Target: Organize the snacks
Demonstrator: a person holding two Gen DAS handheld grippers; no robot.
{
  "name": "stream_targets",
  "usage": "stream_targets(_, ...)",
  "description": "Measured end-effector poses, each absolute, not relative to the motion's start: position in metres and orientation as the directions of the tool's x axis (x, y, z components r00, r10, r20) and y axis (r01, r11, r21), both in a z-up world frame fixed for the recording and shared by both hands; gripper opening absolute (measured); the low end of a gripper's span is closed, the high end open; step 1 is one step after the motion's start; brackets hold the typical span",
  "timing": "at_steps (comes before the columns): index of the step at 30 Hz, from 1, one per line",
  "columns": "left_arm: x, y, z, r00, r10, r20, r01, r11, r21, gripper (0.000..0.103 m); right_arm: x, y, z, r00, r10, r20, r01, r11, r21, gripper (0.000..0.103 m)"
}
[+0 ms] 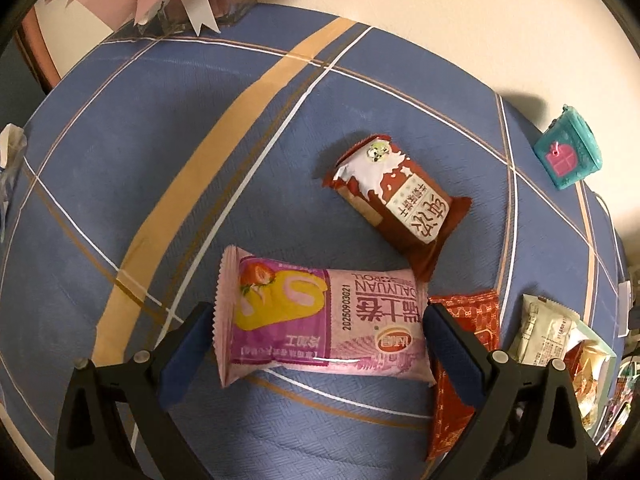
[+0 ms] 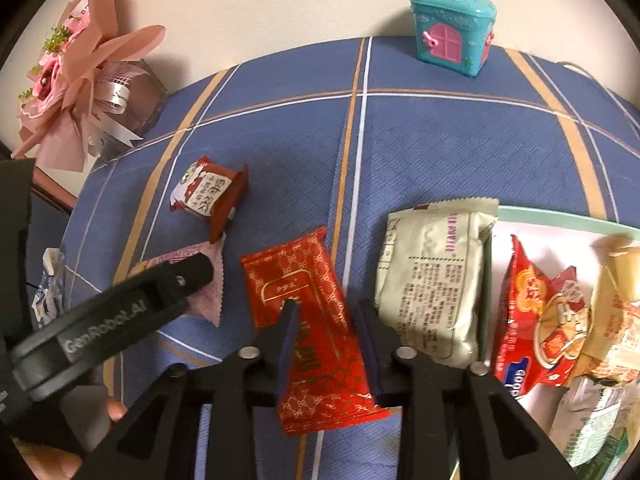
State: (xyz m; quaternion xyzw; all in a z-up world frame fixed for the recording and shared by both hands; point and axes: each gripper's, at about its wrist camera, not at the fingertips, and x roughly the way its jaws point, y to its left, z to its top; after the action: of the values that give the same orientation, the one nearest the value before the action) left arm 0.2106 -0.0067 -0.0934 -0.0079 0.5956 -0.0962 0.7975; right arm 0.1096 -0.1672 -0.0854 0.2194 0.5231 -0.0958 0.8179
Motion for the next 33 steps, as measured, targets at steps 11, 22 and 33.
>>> stream_targets(11,0.208,-0.005,-0.089,0.275,-0.157,-0.948,0.167,0.979,-0.114,0.088,0.115,-0.144,-0.089,0.413,0.064,-0.909,0.329,0.920,0.214,0.060)
stream_targets(22,0.210,-0.018,-0.094,0.267,-0.133,-0.955,0.190,0.978,-0.083,0.088,0.124,-0.109,-0.096,0.376,-0.087,-0.922,0.242,0.970,0.007,0.061)
stream_targets(33,0.213,-0.020,-0.091,0.268,-0.129,-0.955,0.191,0.978,-0.079,0.081,0.118,-0.122,-0.093,0.373,-0.067,-0.925,0.281,0.959,0.043,0.048)
